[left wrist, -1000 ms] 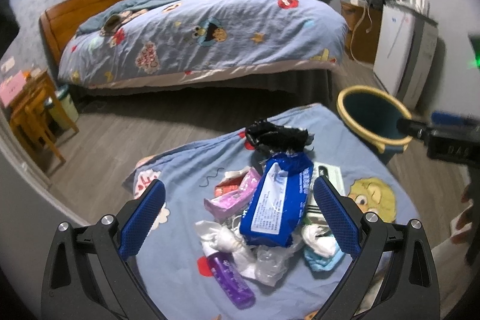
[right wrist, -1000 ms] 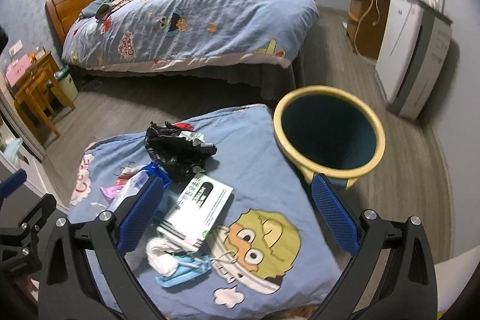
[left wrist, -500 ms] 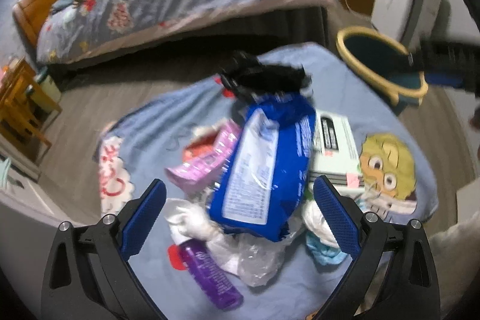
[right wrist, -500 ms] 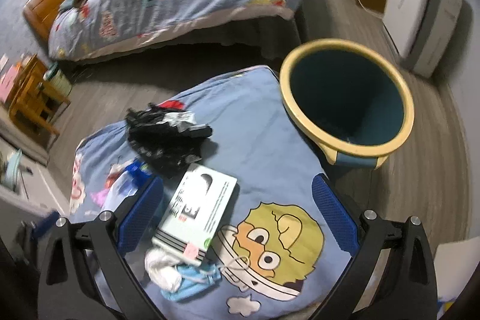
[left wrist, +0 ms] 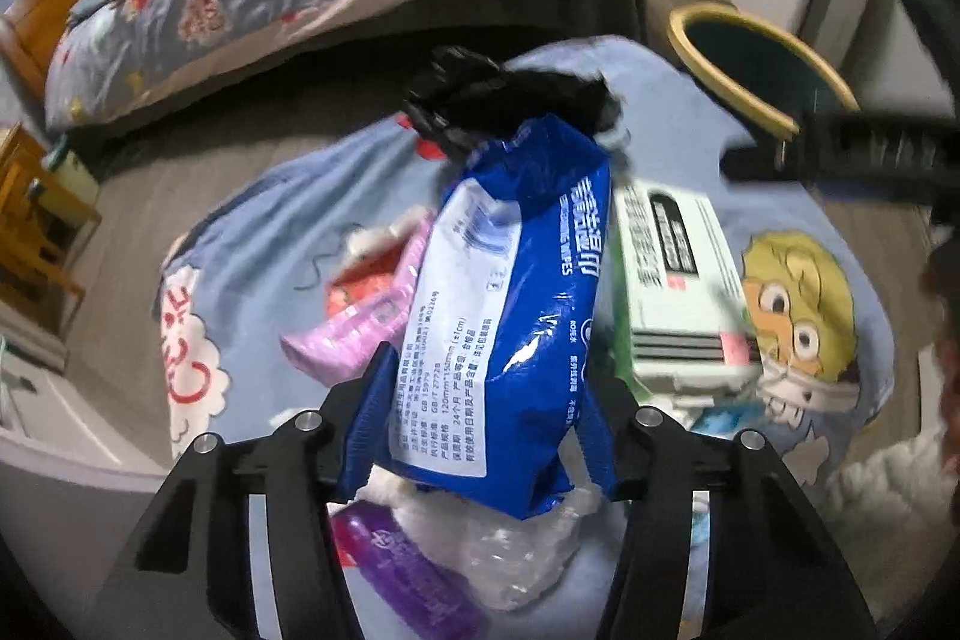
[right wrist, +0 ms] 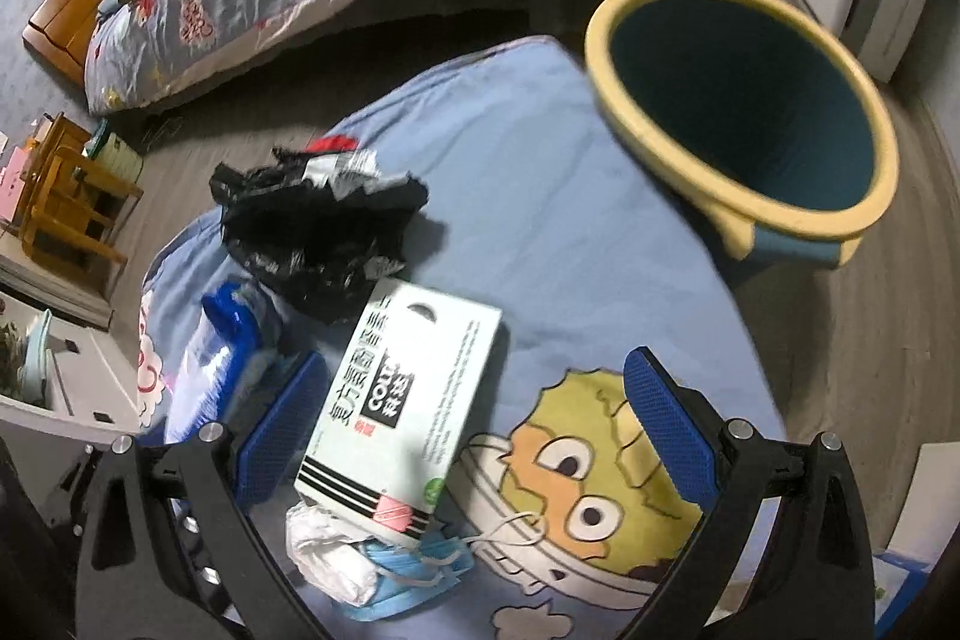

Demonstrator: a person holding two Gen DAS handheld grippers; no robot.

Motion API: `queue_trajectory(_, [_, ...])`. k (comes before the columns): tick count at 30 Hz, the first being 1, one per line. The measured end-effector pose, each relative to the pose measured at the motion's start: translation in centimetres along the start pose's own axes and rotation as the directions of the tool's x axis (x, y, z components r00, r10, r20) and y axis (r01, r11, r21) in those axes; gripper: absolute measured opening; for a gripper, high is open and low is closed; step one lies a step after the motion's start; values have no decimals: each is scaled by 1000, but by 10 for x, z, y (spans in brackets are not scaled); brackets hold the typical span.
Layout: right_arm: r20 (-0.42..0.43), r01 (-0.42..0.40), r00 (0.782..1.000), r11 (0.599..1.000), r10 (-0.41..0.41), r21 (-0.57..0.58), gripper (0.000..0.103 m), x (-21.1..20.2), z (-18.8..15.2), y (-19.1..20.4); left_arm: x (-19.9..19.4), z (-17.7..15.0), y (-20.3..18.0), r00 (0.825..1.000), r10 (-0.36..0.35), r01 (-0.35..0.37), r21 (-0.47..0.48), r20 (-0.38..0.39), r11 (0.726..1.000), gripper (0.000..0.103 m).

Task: Collect trash
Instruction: 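Grasp the blue wet-wipe pack with the left tool while the right tool grasps the white COLTALIN box, then carry both items over the yellow-rimmed bin and open both tools to drop them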

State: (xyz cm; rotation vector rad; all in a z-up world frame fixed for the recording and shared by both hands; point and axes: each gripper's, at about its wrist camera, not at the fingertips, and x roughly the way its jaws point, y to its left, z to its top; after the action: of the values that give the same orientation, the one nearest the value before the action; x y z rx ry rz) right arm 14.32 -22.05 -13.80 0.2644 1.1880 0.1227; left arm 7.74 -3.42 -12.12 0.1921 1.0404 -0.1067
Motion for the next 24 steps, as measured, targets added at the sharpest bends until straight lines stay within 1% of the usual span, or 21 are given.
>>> queue_trajectory(6, [-42, -17, 999, 1000, 17, -12, 97, 18, -8, 16, -9, 1, 22, 999, 12, -9, -95, 39, 995, 54])
queue_trajectory(12, [-89, -20, 996, 1000, 18, -17, 97, 47, -21, 34, -12, -1, 30, 999, 0, 4, -122, 38, 993, 50])
queue_trajectory(14, [-109, -3, 994, 999, -1, -34, 97, 55, -23, 39, -12, -2, 31, 999, -2, 6, -120, 38, 993, 49])
queue_trajectory(15, [-121, 12, 993, 999, -17, -44, 97, 58, -25, 41, -12, -3, 32, 999, -3, 8, -118, 37, 993, 46])
queue_trajectory(16, [-127, 21, 992, 998, -27, -52, 96, 60, -26, 43, -11, -3, 33, 999, -7, 11, -117, 32, 993, 45])
queue_trajectory(17, [-125, 22, 992, 998, -28, -53, 82, 60, -26, 43, -11, -4, 34, 1000, -9, 12, -117, 30, 993, 44])
queue_trajectory(19, [-116, 33, 992, 998, -39, -53, 80, 57, -26, 42, -11, -5, 37, 999, -14, 18, -126, 34, 992, 43])
queue_trajectory(20, [-109, 34, 993, 998, -39, -52, 78, 54, -25, 41, -12, -5, 37, 999, -16, 21, -130, 36, 991, 40])
queue_trajectory(24, [-74, 45, 996, 999, -47, -22, 76, 38, -25, 29, -20, -2, 41, 998, -29, 39, -161, 62, 986, 38])
